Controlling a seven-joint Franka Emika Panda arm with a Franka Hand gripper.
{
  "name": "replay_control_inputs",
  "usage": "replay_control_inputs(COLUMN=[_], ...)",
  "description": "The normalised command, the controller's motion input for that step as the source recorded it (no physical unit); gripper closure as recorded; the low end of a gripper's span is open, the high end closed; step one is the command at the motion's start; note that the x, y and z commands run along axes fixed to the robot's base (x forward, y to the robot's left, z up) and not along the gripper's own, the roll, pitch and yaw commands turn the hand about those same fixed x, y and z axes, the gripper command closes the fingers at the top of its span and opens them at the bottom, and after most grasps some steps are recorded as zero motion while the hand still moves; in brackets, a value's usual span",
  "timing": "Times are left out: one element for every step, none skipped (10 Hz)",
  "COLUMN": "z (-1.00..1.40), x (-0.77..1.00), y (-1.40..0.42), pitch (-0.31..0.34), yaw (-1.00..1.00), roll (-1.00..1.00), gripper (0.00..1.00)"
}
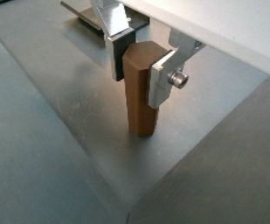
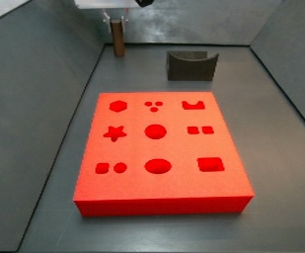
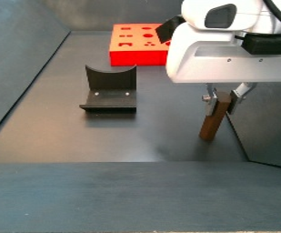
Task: Pick up the hexagon object. Move up. Move to above the board. Insert the hexagon object.
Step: Pick up the hexagon object, then move up.
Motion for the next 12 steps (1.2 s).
replay_control_inputs(z=[0.00,0.00,0.00,0.00,0.00,0.83,0.82,0.76,0.67,0.49,0.42,0.27], x=[0.00,0.00,0.00,0.00,0.00,0.00,-0.02,-0.04,-0.04,-0.04,-0.04,-0.03], y=[0.00,0.00,0.00,0.00,0.00,0.00,0.07,0.06,0.03,0.01,0.01,0.00], pitch=[0.000,0.000,0.000,0.000,0.000,0.000,-0.001,0.021,0.038,0.056,0.064,0.075], yaw=[0.00,0.00,0.00,0.00,0.00,0.00,0.01,0.01,-0.01,-0.01,-0.01,0.00], roll=[0.00,0.00,0.00,0.00,0.00,0.00,0.01,0.02,0.04,0.07,0.08,0.10], gripper=[1.00,1.00,1.00,1.00,1.00,1.00,1.00,1.00,1.00,1.00,1.00,1.00])
